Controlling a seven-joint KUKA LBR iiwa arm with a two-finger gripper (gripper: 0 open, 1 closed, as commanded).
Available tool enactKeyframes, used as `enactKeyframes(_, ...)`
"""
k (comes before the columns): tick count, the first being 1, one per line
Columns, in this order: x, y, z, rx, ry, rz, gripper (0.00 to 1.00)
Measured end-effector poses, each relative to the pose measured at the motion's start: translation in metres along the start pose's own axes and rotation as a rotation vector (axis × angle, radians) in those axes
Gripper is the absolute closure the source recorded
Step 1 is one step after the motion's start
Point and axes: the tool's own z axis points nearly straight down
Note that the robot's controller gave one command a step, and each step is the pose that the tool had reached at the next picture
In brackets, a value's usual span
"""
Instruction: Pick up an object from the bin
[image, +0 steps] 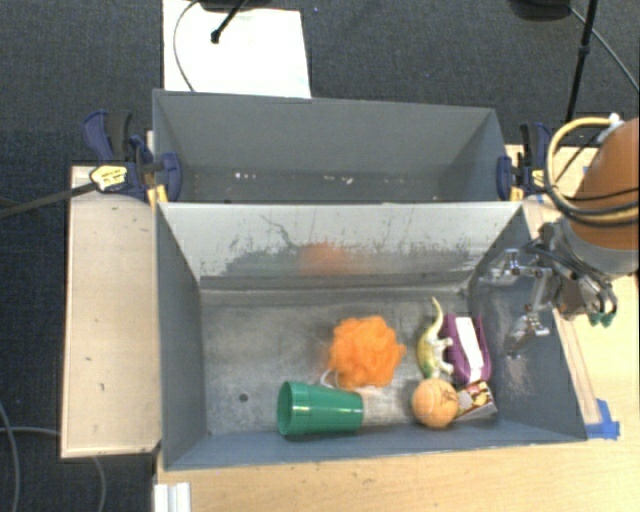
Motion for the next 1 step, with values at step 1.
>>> enactKeyframes(1, -0.0023, -0.0014, 0.0143, 0.008, -0.019, -0.029, 0.0)
